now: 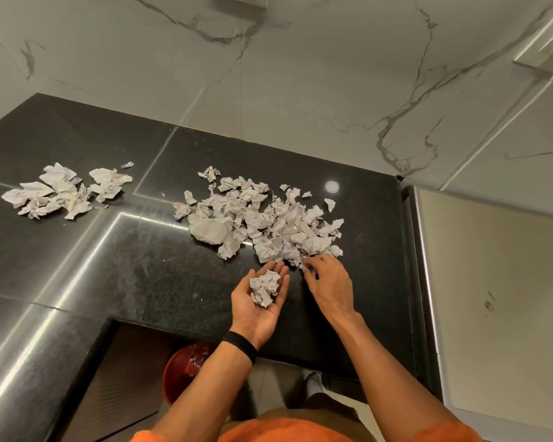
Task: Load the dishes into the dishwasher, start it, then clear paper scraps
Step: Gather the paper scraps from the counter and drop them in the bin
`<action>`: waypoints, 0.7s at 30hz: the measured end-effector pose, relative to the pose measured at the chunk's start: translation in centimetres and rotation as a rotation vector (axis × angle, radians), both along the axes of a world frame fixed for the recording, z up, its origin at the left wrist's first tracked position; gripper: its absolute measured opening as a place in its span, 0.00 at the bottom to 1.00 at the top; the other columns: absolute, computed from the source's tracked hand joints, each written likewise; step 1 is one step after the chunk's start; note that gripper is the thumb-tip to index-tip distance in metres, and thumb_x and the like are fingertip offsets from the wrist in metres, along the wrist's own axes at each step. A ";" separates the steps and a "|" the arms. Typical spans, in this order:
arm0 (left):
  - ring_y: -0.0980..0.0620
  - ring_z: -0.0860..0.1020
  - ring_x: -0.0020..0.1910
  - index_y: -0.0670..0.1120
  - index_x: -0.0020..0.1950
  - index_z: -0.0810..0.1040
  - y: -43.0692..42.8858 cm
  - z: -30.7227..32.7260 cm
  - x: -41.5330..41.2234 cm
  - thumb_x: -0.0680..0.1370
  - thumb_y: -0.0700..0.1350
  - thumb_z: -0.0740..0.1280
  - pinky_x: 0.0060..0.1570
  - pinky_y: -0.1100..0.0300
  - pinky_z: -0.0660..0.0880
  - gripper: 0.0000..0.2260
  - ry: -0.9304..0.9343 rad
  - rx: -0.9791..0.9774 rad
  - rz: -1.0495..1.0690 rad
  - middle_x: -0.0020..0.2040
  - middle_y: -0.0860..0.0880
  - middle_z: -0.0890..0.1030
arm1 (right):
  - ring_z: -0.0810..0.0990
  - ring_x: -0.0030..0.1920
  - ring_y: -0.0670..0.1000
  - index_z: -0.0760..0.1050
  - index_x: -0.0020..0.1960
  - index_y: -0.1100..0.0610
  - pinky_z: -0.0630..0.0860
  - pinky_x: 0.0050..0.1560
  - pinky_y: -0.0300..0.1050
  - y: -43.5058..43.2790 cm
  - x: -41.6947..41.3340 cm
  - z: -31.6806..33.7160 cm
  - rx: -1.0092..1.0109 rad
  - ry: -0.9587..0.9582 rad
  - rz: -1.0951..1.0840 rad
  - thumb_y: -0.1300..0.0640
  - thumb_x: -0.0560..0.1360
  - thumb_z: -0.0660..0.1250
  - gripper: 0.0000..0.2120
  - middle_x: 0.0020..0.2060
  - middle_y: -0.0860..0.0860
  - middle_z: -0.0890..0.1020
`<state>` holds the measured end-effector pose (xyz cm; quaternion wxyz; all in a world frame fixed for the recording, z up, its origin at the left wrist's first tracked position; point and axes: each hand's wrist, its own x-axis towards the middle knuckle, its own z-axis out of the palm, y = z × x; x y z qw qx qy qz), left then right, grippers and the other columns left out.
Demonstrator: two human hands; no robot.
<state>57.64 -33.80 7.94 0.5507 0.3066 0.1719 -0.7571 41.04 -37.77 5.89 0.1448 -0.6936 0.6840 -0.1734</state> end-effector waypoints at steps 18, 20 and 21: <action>0.39 0.83 0.59 0.36 0.69 0.75 -1.0 -0.2 -1.2 0.85 0.48 0.58 0.60 0.46 0.80 0.20 0.040 -0.040 -0.018 0.67 0.35 0.79 | 0.81 0.49 0.43 0.83 0.55 0.51 0.78 0.51 0.39 5.2 2.0 3.0 -0.170 -0.510 -0.053 0.59 0.76 0.73 0.09 0.48 0.40 0.82; 0.39 0.84 0.57 0.36 0.69 0.75 -0.9 -0.2 -0.8 0.85 0.48 0.58 0.58 0.45 0.80 0.20 0.050 -0.043 -0.004 0.66 0.35 0.80 | 0.81 0.46 0.42 0.82 0.54 0.50 0.80 0.50 0.44 3.7 0.6 1.9 -0.128 -0.441 -0.176 0.59 0.77 0.73 0.08 0.47 0.41 0.81; 0.38 0.84 0.57 0.36 0.70 0.75 -0.8 -0.2 -0.6 0.85 0.47 0.58 0.58 0.44 0.80 0.20 0.050 -0.041 0.001 0.65 0.35 0.80 | 0.81 0.46 0.42 0.81 0.55 0.50 0.80 0.50 0.46 2.9 0.0 1.3 -0.077 -0.365 -0.196 0.57 0.77 0.72 0.08 0.47 0.41 0.81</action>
